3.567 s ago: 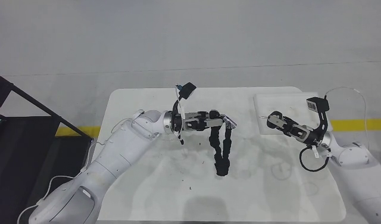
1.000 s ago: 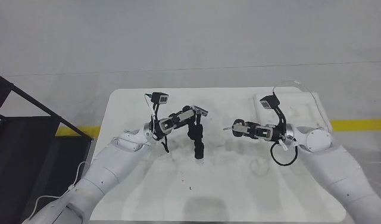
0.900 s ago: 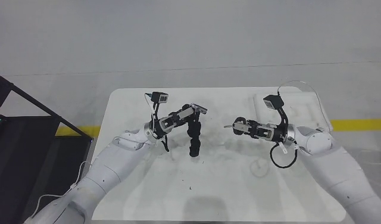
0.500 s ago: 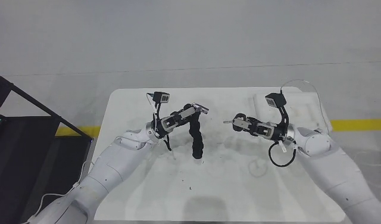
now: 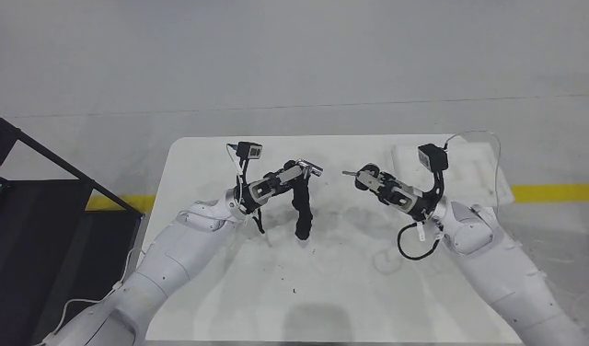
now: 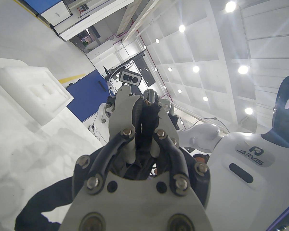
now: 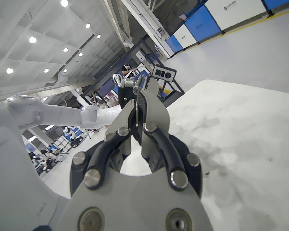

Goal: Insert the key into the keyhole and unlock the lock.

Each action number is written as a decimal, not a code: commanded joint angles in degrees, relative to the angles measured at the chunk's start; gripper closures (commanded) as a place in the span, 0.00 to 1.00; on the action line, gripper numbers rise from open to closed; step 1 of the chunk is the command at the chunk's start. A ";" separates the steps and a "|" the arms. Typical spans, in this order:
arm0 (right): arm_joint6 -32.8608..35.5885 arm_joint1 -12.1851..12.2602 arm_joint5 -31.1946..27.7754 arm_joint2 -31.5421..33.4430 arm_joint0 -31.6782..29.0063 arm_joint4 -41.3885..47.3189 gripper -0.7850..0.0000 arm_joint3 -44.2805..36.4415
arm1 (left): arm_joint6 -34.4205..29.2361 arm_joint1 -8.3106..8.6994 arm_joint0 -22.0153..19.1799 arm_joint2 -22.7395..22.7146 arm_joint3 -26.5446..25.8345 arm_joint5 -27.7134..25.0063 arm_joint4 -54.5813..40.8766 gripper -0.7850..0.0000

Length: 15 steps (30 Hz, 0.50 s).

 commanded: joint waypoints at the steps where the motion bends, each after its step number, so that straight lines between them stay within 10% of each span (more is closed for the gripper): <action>1: -3.64 -0.46 -0.05 0.13 -0.81 -6.07 1.00 -0.74 | 0.00 0.00 0.00 0.00 0.00 0.00 0.00 1.00; 15: -10.96 -1.79 1.12 -0.54 -2.97 -16.94 1.00 -3.11 | 0.00 0.00 0.00 0.00 0.00 0.00 0.00 1.00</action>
